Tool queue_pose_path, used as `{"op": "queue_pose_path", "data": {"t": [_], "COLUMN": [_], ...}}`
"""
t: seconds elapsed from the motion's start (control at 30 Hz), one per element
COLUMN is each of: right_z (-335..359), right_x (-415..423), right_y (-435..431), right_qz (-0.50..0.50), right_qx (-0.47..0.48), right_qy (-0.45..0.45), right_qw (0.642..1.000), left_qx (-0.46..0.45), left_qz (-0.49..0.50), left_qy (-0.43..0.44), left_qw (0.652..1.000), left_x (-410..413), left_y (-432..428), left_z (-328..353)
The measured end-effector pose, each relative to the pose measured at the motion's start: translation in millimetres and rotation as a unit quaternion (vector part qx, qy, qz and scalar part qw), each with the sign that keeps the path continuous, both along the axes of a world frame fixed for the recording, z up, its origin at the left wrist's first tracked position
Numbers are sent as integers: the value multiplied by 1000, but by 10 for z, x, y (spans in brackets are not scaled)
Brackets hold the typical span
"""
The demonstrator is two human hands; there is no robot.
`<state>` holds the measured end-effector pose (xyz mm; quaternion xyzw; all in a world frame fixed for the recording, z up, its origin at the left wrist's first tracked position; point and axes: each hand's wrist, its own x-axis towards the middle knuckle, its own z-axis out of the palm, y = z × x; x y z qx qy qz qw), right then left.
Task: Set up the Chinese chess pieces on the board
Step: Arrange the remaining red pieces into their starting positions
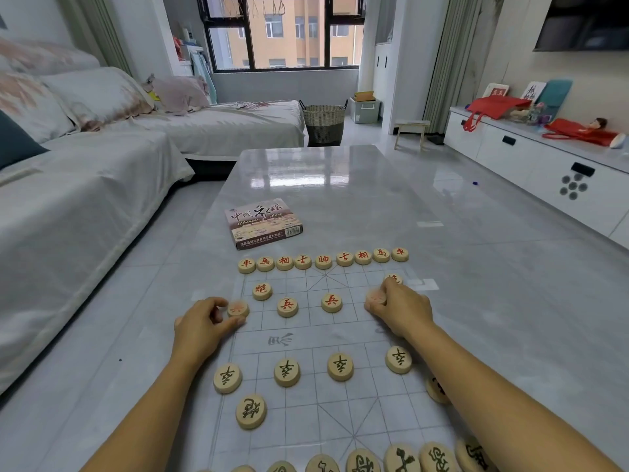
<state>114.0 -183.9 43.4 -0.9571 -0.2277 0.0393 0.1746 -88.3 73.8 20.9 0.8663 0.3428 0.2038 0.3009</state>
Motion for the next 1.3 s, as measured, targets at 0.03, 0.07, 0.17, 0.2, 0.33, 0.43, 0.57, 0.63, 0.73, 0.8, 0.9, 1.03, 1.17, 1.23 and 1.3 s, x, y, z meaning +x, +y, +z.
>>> {"op": "queue_pose_path", "data": {"t": [0.03,0.07,0.17,0.2,0.33,0.43,0.57,0.63,0.73,0.8,0.9,1.03,1.17,1.23,1.3], "right_z": [1,0,-15,-18,43,155,206,177,118,89,82,96,42,-10,-61], "right_x": [2,3,2,1,77,219,296,239,126,85,108,328,506,514,493], "right_y": [1,2,0,-6,-115,-365,-667,-687,-608,-561,-590,-805,-968,-940,-875], "right_qz": [-3,-5,-7,-5,-11,-22,62,96,120,124,105,17,-60,-57,-40], "right_qx": [0,-1,1,3,27,113,93,46,18,10,10,78,128,133,128], "right_qy": [0,0,0,3,44,115,187,201,182,154,122,74,38,33,28], "right_qw": [1000,1000,1000,1000,999,987,976,974,976,980,987,994,989,989,991], "left_qx": [1,2,3,2,4,4,5,5,6,8,9,10,14,17,20], "left_qz": [0,0,0,0,1,0,2,2,4,5,1,2,2,1,0], "left_qy": [0,2,4,4,4,6,8,8,6,6,5,8,12,13,14], "left_qw": [1000,1000,1000,1000,1000,1000,1000,1000,1000,1000,1000,1000,1000,1000,1000], "left_x": [1,0,-2,-4,-5,-1,-1,-1,-7,-15,-18,-7,0,1,4], "left_y": [-4,-6,-1,1,4,4,-2,-11,-16,-13,2,9,2,-1,-7], "left_z": [-2,-2,0,0,1,5,10,13,9,4,-4,-8,-2,1,3]}}
